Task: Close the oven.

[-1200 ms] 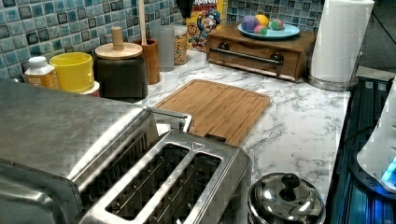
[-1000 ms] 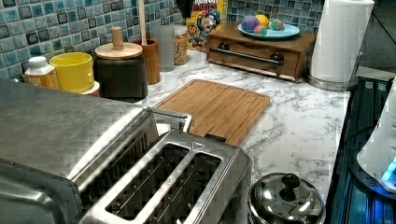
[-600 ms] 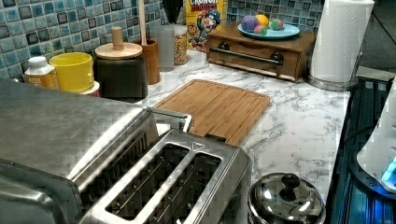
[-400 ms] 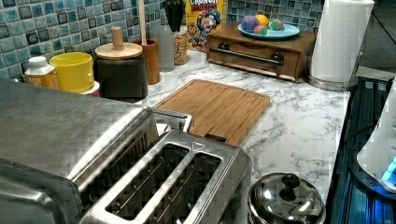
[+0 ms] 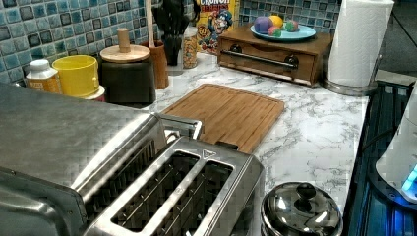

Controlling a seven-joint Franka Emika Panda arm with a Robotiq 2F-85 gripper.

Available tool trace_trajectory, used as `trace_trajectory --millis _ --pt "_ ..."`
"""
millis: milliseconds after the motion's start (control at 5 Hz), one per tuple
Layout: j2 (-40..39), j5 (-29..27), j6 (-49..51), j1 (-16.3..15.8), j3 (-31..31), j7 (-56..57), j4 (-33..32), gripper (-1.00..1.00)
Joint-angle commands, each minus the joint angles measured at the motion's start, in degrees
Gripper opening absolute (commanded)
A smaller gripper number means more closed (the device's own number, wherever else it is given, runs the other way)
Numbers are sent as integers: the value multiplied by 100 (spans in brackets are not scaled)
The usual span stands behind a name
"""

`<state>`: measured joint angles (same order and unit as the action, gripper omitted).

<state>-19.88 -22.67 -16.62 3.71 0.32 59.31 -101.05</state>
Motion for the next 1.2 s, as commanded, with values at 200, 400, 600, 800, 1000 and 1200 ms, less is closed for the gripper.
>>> trace_trajectory --millis 200,400,600,800,1000,1200 --pt "-203 -1367 -662 529 144 1665 536 -100" --pt "-294 -1801 -1174 478 272 2181 249 -100" --pt "-702 -1959 -1288 390 327 2399 389 -100" --pt "-1061 -1987 -1308 369 319 2662 579 -100" --pt "-1442 -1651 -771 444 405 2790 1096 -100" --pt "-1558 -1349 -722 311 428 2698 1146 -100"
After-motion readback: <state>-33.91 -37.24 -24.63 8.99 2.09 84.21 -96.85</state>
